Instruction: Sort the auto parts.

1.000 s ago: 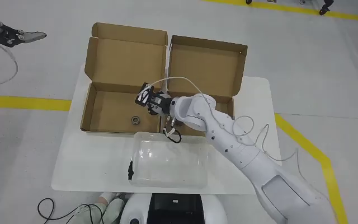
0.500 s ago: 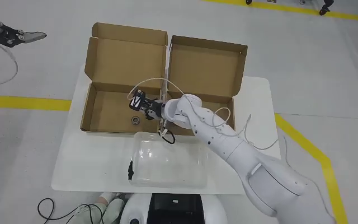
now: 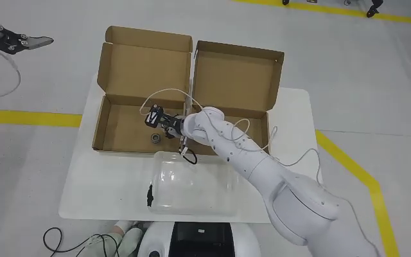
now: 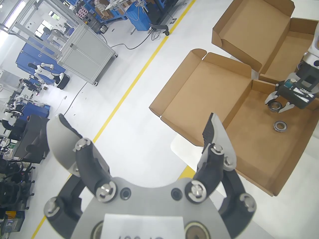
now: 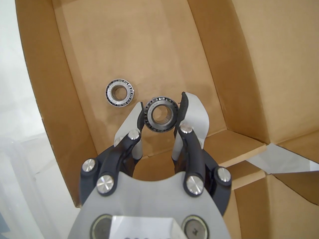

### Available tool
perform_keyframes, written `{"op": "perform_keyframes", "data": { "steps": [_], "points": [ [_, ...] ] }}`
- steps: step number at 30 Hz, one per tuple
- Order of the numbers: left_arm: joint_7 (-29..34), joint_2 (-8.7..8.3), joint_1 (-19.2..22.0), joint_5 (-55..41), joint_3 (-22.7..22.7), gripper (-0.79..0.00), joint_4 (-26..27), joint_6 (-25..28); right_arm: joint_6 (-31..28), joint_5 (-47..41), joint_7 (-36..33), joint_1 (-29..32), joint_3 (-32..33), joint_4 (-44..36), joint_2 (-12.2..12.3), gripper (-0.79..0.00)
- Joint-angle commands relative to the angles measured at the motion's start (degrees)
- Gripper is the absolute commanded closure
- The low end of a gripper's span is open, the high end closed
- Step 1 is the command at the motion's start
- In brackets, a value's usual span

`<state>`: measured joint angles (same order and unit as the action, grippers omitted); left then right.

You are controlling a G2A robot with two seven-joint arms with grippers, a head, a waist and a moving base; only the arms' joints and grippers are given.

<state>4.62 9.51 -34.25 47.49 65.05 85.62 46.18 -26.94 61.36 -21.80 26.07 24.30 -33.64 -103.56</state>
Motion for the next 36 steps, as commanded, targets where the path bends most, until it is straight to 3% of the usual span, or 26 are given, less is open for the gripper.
{"op": "perform_keyframes", "data": {
  "steps": [1, 5, 12, 19, 28, 30, 32, 36],
  "points": [
    [0.0, 0.0, 0.0, 0.0, 0.0, -0.785, 0.0, 0.0, -0.28, 0.14, 0.25, -0.3, -0.15, 1.01, -0.56, -0.246],
    [0.0, 0.0, 0.0, 0.0, 0.0, -0.785, 0.0, 0.0, -0.71, 0.41, 0.96, -0.89, -0.31, 3.09, -1.67, -0.329],
    [0.0, 0.0, 0.0, 0.0, 0.0, -0.785, 0.0, 0.0, -1.07, 1.41, 4.89, -2.61, 0.43, 3.95, -2.66, -0.348],
    [0.0, 0.0, 0.0, 0.0, 0.0, -0.785, 0.0, 0.0, -4.8, 3.1, 9.78, -3.67, 2.36, 0.36, -1.6, -0.351],
    [0.0, 0.0, 0.0, 0.0, 0.0, -0.785, 0.0, 0.0, -6.02, 7.1, 12.89, -0.99, 7.64, -8.8, 2.86, -0.363],
    [0.0, 0.0, 0.0, 0.0, 0.0, -0.785, 0.0, 0.0, -5.44, 8.1, 12.45, 0.73, 9.71, -12.08, 4.4, -0.409],
    [0.0, 0.0, 0.0, 0.0, 0.0, -0.785, 0.0, 0.0, -5.2, 9.24, 11.79, 3.12, 12.22, -15.65, 6.2, -0.566],
    [0.0, 0.0, 0.0, 0.0, 0.0, -0.785, 0.0, 0.0, -4.59, 12.21, 10.02, 10.26, 18.75, -26.2, 10.24, -0.582]
  ]
}}
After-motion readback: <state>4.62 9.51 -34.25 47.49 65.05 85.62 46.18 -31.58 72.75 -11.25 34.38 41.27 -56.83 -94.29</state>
